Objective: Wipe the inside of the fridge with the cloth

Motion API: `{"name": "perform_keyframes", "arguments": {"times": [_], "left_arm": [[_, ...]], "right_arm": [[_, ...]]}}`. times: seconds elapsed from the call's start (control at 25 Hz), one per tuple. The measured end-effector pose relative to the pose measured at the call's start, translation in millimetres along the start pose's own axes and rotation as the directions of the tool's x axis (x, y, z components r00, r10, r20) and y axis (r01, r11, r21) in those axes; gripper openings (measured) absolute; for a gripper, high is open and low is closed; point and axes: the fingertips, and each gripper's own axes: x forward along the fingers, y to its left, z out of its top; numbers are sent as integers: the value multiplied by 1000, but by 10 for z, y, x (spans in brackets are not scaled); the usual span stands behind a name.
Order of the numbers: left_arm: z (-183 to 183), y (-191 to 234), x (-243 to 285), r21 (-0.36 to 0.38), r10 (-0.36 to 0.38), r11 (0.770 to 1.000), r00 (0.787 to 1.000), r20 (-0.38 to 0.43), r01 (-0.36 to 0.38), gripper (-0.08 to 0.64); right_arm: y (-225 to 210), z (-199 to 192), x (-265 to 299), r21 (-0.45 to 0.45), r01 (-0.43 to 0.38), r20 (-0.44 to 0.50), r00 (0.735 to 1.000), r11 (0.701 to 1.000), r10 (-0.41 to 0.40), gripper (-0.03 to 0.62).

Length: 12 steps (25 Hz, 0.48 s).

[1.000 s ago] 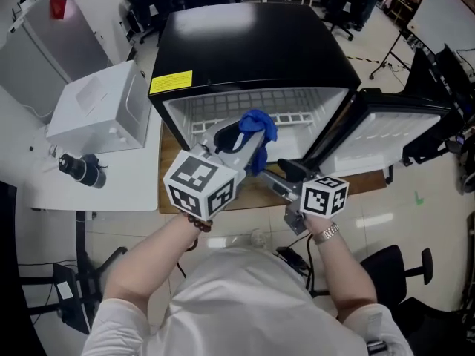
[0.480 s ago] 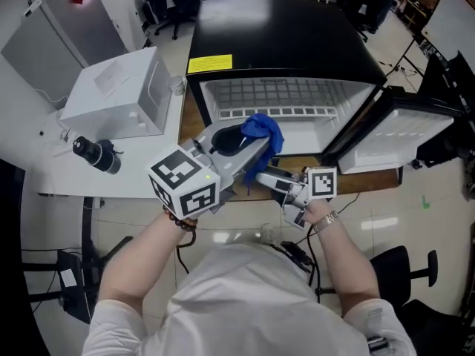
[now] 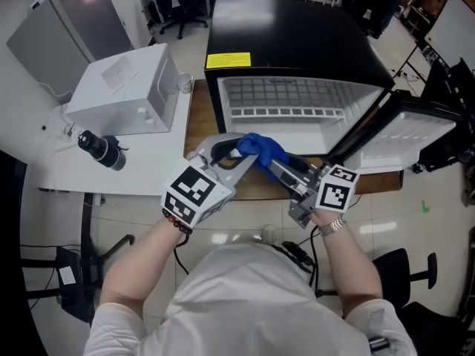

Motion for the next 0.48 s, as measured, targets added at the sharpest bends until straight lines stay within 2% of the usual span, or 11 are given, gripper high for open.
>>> {"name": "perform_keyframes", "arguments": {"times": [0.04, 0.12, 0.24, 0.32, 0.4, 0.48], "left_arm": [[-68, 11, 5, 28, 16, 999, 1000, -19, -16, 104], [-157, 1, 22, 66, 32, 997, 999, -38, -30, 104], [-227, -57, 48, 113, 29, 993, 998, -48, -23, 104], [-284, -130, 69, 189, 31, 982, 998, -63, -19, 104], [-361, -230, 104, 276, 37, 961, 996, -82, -13, 104], [-441, -312, 147, 343, 41, 939, 993, -107, -2, 106]], "right_arm": [[53, 47, 2, -9, 1, 8, 1000, 1000, 0, 78], [173, 118, 16, 27, -49, 21, 999, 998, 49, 99], [303, 154, 27, 78, -122, 12, 993, 990, 121, 239], [298, 113, 60, 43, -85, -42, 995, 995, 87, 274], [241, 47, 110, -15, -15, -110, 994, 1000, 13, 275], [182, -37, 159, -87, 47, -182, 981, 995, -63, 275]]}}
